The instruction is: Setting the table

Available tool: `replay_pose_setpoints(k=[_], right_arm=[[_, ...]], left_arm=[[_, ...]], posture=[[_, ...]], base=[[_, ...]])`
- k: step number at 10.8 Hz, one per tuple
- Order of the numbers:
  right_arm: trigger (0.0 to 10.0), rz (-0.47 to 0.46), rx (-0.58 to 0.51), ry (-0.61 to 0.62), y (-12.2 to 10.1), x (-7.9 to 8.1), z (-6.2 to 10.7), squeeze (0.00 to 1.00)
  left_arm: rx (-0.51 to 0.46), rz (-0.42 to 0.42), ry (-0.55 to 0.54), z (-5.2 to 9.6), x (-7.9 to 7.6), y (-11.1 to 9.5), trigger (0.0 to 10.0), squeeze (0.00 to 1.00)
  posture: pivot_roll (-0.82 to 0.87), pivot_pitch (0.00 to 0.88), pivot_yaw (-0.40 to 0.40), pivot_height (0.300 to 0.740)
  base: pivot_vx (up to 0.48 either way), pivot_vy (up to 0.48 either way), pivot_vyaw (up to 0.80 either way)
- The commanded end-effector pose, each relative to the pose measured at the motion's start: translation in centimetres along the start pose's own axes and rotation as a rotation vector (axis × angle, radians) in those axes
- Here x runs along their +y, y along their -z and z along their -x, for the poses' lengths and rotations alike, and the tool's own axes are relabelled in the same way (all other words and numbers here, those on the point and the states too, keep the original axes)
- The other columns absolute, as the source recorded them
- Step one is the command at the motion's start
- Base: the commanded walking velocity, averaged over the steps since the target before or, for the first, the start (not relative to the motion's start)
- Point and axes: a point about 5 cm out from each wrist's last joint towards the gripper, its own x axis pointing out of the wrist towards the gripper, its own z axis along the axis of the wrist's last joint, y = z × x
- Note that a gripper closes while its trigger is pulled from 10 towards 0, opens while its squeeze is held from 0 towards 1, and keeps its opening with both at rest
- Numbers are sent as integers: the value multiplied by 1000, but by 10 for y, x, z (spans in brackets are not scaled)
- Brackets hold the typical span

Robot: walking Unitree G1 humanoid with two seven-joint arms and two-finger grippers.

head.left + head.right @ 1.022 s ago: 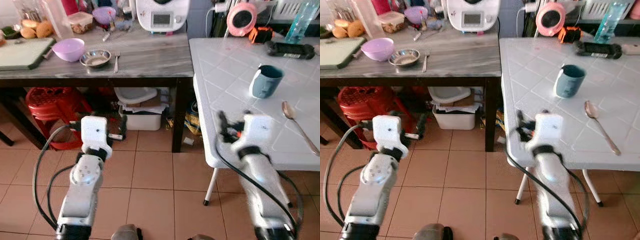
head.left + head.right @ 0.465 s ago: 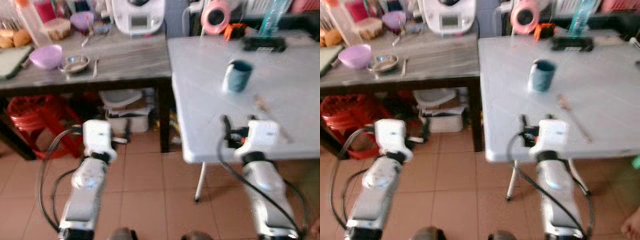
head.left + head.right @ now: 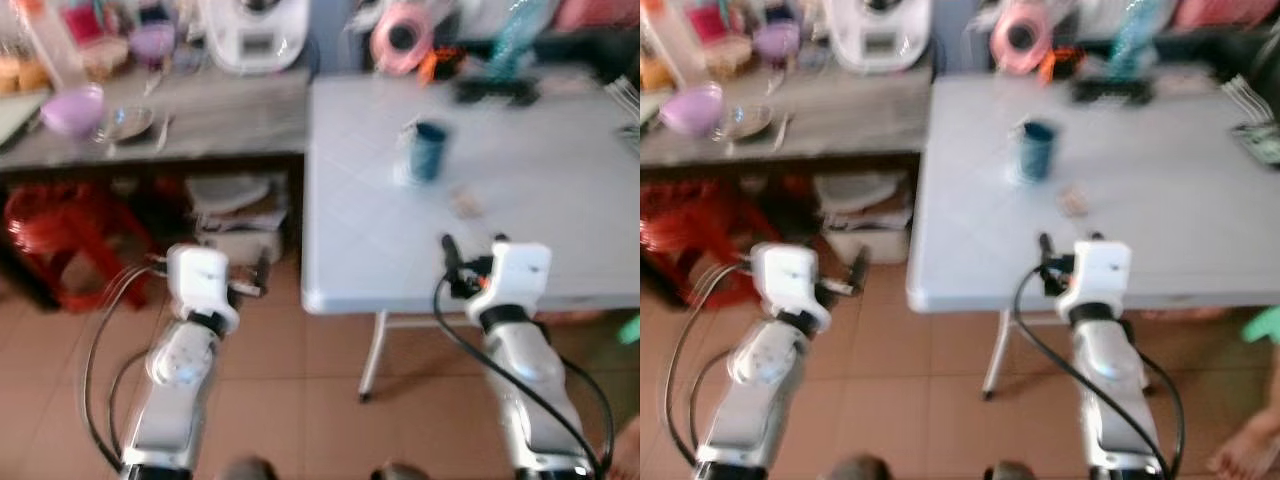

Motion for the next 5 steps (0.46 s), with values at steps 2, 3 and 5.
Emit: replay_pose_setpoints(k=[2, 3, 5], right_arm=[[10000, -19, 34, -14, 8, 4, -1, 0], [10000, -20, 33, -23, 9, 6, -1, 0], [10000, -13, -19, -42, 0, 14, -7, 0]], left_arm=[[26, -8, -32, 1, 6, 3, 10000, 0], [8, -18, -40, 0, 6, 1, 10000, 0], [-18, -14, -28, -4, 8, -3, 10000, 0]], posture=[[5, 0, 49, 740], [2, 0, 52, 740], [-16, 0, 74, 740]], base=[[122, -159, 0], [0, 0, 0], [0, 0, 0]])
